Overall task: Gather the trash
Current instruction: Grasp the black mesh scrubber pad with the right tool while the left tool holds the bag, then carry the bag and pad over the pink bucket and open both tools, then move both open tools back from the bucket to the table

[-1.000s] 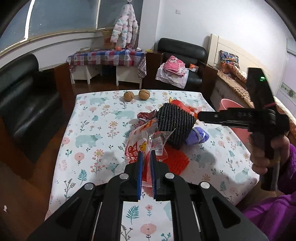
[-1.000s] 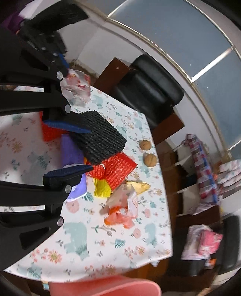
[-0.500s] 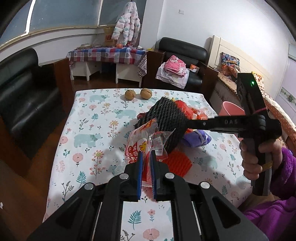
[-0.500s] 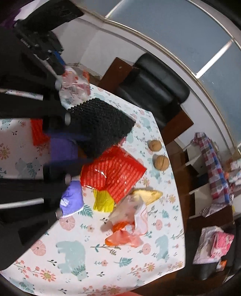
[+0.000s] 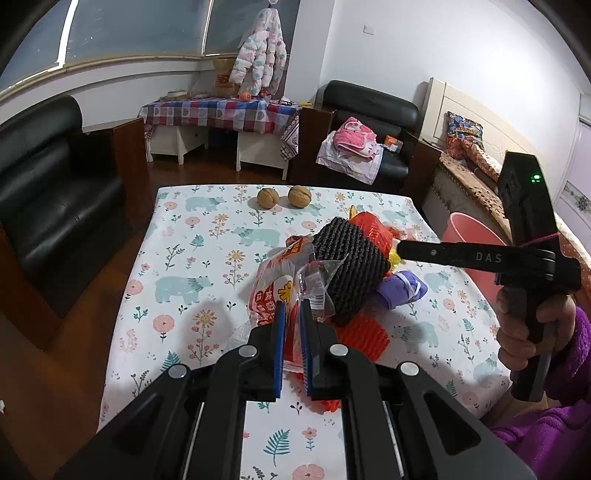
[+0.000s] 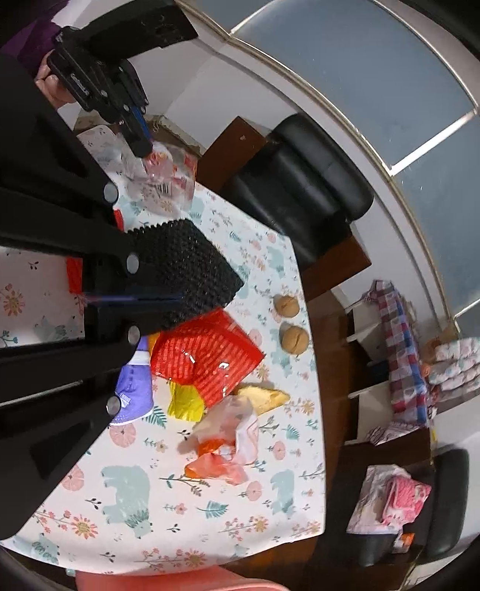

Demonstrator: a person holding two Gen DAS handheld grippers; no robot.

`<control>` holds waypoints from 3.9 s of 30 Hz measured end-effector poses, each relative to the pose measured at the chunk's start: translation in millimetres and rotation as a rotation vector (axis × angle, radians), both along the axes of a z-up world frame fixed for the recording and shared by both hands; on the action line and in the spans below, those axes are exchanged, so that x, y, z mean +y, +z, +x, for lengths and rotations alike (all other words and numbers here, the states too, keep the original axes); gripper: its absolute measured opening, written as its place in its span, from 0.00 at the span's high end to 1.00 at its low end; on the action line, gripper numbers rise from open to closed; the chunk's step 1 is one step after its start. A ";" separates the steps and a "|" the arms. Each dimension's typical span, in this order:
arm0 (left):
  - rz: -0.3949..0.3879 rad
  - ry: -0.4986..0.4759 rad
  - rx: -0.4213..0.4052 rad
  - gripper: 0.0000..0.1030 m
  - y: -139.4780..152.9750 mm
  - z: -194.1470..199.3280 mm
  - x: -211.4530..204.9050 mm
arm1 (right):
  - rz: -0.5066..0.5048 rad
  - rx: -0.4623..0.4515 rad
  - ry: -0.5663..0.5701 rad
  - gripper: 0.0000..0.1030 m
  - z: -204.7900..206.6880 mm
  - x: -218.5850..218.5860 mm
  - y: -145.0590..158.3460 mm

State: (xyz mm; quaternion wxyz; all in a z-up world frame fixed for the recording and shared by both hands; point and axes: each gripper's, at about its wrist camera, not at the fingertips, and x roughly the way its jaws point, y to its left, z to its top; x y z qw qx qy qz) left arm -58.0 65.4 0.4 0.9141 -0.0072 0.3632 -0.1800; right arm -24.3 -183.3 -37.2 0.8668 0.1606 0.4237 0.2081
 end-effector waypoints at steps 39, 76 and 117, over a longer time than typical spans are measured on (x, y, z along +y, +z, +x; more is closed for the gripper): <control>-0.150 -0.225 -0.109 0.93 56.0 20.3 -91.2 | -0.058 -0.213 -0.290 0.92 -48.5 -102.8 59.2; -0.069 -0.584 0.093 0.93 -8.9 75.1 -393.3 | -0.251 -0.080 -0.739 0.92 -97.4 -278.5 -4.2; -0.055 -0.417 -0.019 0.59 41.1 49.1 -265.8 | -0.229 -0.174 -0.571 0.69 -105.5 -201.9 25.1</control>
